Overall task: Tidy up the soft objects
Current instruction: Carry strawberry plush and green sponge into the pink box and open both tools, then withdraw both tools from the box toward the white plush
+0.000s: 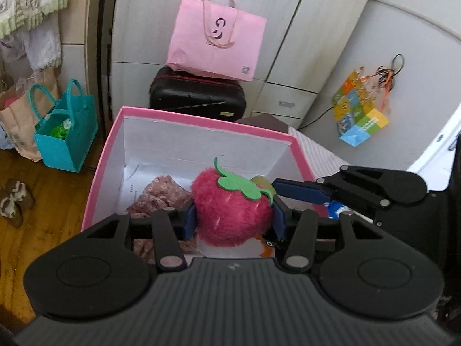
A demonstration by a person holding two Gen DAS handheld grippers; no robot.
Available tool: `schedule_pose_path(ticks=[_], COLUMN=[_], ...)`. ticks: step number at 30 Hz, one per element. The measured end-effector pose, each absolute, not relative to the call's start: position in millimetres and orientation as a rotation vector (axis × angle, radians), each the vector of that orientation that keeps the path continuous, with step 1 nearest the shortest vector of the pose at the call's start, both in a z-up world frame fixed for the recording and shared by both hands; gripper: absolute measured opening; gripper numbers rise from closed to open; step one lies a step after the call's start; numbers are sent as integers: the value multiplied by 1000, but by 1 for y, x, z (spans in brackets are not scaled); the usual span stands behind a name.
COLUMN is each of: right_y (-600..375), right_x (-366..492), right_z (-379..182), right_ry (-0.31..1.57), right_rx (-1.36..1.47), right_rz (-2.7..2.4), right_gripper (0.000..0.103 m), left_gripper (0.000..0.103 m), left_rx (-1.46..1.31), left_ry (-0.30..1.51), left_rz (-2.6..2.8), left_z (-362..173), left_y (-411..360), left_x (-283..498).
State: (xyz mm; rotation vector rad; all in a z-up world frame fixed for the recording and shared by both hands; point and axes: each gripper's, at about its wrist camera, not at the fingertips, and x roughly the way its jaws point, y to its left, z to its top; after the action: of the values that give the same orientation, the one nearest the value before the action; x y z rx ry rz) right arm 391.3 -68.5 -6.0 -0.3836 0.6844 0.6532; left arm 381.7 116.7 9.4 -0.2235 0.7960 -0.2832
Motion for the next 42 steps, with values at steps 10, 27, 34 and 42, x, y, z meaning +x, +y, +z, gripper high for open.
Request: schedule_pose_path(ticks=[10,27,34,42], right_y=[-76,-107,-128,-173], right_x=[379,271,227,188], right_z=[-3,52,68,66], right_ry=[684,621,611,662], right_rx=[-355,-310,-294,-243], right_rz=[630,577,573,605], right_gripper=[78,80,84,88], left_gripper=[82,90,90,90], left_rx=[-135,129,145,225], left_ry=[778,616,597,642], left_rz=[-53,-246,-318,-419], left_z=[17,84,97,91], left_y=[120,99,87,59], left_x=[359,235,187,155])
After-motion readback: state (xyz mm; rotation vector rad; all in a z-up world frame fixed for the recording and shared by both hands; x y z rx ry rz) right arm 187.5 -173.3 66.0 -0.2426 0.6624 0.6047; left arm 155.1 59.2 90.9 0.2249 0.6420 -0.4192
